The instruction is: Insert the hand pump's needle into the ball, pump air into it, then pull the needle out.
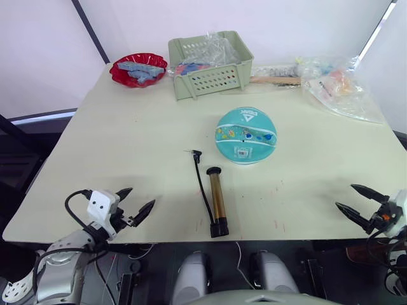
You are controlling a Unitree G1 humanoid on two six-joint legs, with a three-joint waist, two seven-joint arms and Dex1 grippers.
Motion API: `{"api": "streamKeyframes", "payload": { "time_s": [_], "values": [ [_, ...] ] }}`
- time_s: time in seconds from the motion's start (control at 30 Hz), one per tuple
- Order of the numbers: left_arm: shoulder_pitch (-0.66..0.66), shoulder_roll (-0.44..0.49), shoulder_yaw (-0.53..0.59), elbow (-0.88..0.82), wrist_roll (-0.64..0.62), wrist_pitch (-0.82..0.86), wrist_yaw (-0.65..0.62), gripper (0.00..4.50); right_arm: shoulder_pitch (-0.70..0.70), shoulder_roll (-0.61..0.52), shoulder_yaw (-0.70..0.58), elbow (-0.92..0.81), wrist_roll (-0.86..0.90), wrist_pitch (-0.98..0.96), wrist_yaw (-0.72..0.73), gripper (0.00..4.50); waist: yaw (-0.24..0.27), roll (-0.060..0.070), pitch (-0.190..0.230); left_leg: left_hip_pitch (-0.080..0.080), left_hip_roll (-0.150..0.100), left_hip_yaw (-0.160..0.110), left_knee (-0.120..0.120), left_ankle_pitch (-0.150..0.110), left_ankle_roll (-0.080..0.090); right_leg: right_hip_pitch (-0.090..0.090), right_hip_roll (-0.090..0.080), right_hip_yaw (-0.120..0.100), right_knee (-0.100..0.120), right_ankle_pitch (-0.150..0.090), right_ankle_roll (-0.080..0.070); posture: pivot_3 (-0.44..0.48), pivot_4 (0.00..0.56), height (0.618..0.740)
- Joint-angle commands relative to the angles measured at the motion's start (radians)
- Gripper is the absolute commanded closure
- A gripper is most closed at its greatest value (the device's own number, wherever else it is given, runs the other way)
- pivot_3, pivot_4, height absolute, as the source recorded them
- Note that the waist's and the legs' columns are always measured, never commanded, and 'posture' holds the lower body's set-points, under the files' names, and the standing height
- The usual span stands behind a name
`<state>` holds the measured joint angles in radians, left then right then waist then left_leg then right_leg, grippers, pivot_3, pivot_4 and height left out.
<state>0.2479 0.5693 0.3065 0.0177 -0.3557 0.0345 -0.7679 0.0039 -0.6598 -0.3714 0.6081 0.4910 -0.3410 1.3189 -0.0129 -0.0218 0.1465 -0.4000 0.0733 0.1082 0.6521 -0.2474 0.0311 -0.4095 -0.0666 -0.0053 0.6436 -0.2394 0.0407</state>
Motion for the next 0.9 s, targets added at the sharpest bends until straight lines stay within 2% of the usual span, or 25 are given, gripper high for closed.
{"api": "streamKeyframes", "payload": {
  "time_s": [0.03,0.17,0.4,0.6,0.9],
  "values": [
    [-0.007,-0.015,-0.002,-0.096,-0.028,0.059,0.035,0.0,0.008,-0.014,-0.029,-0.09,0.055,0.027,0.035,0.06,0.0,0.0,0.0,0.0,0.0,0.0,0.0,0.0,0.0,0.0,0.0,0.0,0.0,0.0,0.0,0.0,0.15,0.738],
    [-0.067,-0.076,-0.039,-0.203,-0.037,0.195,0.147,0.0,0.054,-0.033,-0.012,-0.256,0.137,0.142,0.122,0.06,0.006,0.0,0.0,0.0,0.0,0.0,0.0,0.0,0.0,0.0,0.0,0.0,0.0,0.0,0.0,0.0,0.15,0.738],
    [-0.147,-0.166,-0.083,-0.294,-0.033,0.392,0.326,0.0,0.083,-0.037,-0.002,-0.467,0.176,0.232,0.137,0.06,0.003,0.0,0.0,0.0,0.0,-0.001,0.001,0.0,0.0,0.001,0.002,0.0,0.0,0.0,0.001,0.0,0.15,0.738],
    [-0.223,-0.253,-0.138,-0.328,0.001,0.516,0.486,0.0,0.09,-0.03,0.007,-0.556,0.182,0.263,0.139,0.06,0.009,0.0,0.0,0.0,-0.001,-0.002,0.001,0.0,0.0,0.001,0.003,0.0,0.0,0.001,0.002,0.0,0.15,0.738],
    [-0.333,-0.372,-0.199,-0.344,0.041,0.65,0.648,0.0,0.088,-0.012,0.009,-0.62,0.183,0.284,0.115,0.06,0.015,0.0,0.0,0.0,-0.001,-0.003,0.002,0.0,0.0,0.002,0.004,0.0,0.0,0.002,0.004,0.0,0.15,0.738]
  ]
}}
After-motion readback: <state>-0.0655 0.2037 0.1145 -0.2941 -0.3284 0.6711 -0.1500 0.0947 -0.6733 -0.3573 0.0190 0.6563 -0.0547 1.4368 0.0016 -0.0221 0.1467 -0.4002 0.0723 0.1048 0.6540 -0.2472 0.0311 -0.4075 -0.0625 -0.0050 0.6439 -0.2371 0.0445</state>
